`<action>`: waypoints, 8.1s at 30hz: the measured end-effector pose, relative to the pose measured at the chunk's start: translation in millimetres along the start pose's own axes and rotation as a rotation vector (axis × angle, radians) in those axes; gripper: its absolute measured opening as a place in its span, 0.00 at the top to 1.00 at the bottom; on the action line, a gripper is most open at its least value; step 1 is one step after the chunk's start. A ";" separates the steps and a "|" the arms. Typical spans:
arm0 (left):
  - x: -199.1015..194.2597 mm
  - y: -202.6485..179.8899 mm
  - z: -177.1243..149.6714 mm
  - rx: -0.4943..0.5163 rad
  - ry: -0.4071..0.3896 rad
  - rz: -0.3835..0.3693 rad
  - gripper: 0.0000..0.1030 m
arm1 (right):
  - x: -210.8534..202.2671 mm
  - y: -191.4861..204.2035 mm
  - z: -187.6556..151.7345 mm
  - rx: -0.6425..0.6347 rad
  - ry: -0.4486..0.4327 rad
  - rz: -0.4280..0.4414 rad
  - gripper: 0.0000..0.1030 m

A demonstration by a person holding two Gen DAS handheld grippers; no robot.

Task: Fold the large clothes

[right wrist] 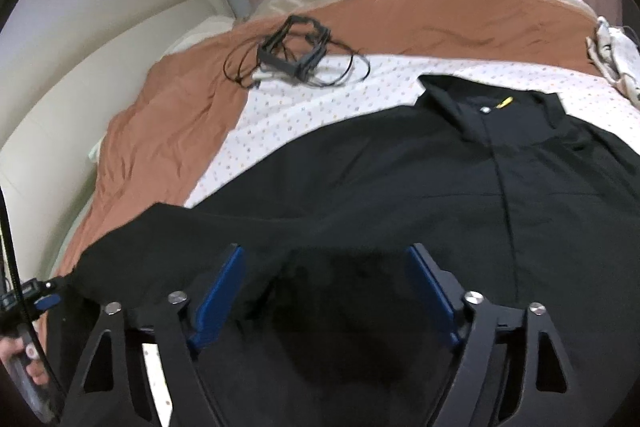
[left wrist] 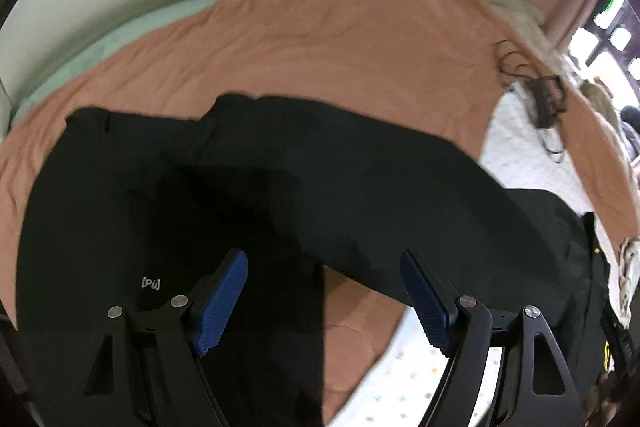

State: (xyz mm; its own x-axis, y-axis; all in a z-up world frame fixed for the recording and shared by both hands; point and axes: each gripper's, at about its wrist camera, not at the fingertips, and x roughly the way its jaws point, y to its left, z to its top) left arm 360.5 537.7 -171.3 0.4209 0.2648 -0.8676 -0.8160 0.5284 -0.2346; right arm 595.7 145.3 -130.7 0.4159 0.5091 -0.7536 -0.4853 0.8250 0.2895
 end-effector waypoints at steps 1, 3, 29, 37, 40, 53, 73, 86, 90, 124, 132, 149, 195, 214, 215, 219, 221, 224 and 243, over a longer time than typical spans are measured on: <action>5.9 2.6 0.6 -0.010 0.009 0.006 0.24 | 8.1 -1.5 -0.8 0.004 0.021 0.002 0.36; 17.9 9.1 4.0 -0.036 0.013 0.012 0.29 | 20.5 -5.3 -2.7 0.026 0.050 0.007 0.42; -177.6 -171.4 33.7 0.253 -0.376 -0.221 0.98 | -69.8 -77.1 -50.0 0.262 0.041 0.186 0.59; -246.4 -273.9 1.9 0.411 -0.428 -0.328 0.98 | -134.1 -135.5 -64.7 0.358 -0.050 0.131 0.50; -264.0 -314.1 -12.7 0.467 -0.433 -0.370 0.98 | -150.0 -161.3 -71.0 0.382 -0.080 0.085 0.48; -269.9 -459.8 -88.5 0.659 -0.351 -0.474 0.98 | -170.0 -253.3 -62.4 0.592 -0.191 0.100 0.48; -100.3 -464.0 -221.7 0.368 0.181 -0.736 0.15 | -171.2 -309.8 -76.6 0.769 -0.191 0.074 0.48; -79.6 -334.2 -210.9 0.089 0.068 -0.628 0.15 | -145.7 -245.1 -53.8 0.501 -0.124 -0.022 0.48; -77.9 -299.8 -195.7 0.060 0.044 -0.610 0.15 | -123.0 -213.0 -51.4 0.420 -0.083 -0.031 0.27; -49.0 -248.3 -175.4 0.134 0.051 -0.529 0.15 | -113.8 -214.0 -52.7 0.317 -0.003 -0.358 0.54; -48.3 -249.7 -175.3 0.135 0.048 -0.527 0.15 | -172.4 -288.0 -76.3 0.533 -0.054 -0.339 0.54; -19.5 -274.0 -184.4 0.215 0.033 -0.399 0.18 | -92.6 -328.9 -86.1 0.609 -0.006 -0.139 0.78; -14.0 -297.4 -201.7 0.216 0.004 -0.394 0.18 | -221.2 -483.2 -140.2 0.945 -0.279 -0.399 0.32; -9.5 -295.5 -200.7 0.187 -0.001 -0.371 0.18 | -242.4 -526.2 -150.1 1.034 -0.492 -0.370 0.95; -10.8 -294.0 -200.2 0.180 -0.003 -0.376 0.18 | -247.7 -520.2 -145.2 1.006 -0.508 -0.373 0.95; -14.7 -292.0 -199.6 0.166 -0.003 -0.396 0.18 | -268.9 -488.6 -120.1 0.875 -0.587 -0.358 0.96; -17.4 -290.9 -199.0 0.159 -0.004 -0.409 0.18 | -277.0 -473.8 -110.5 0.832 -0.611 -0.323 0.96; -21.1 -289.7 -198.3 0.149 -0.006 -0.423 0.18 | -283.0 -446.5 -92.4 0.762 -0.650 -0.245 0.96; -33.1 -267.6 -182.5 0.036 0.035 -0.540 0.18 | -208.3 -283.5 -11.5 0.408 -0.568 0.046 0.96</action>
State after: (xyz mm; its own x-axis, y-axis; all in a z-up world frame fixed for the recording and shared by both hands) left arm 492.6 240.3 -159.8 0.7625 -0.0789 -0.6422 -0.4728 0.6096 -0.6363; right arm 637.8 -197.5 -62.6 0.7933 0.5032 -0.3428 -0.2306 0.7694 0.5956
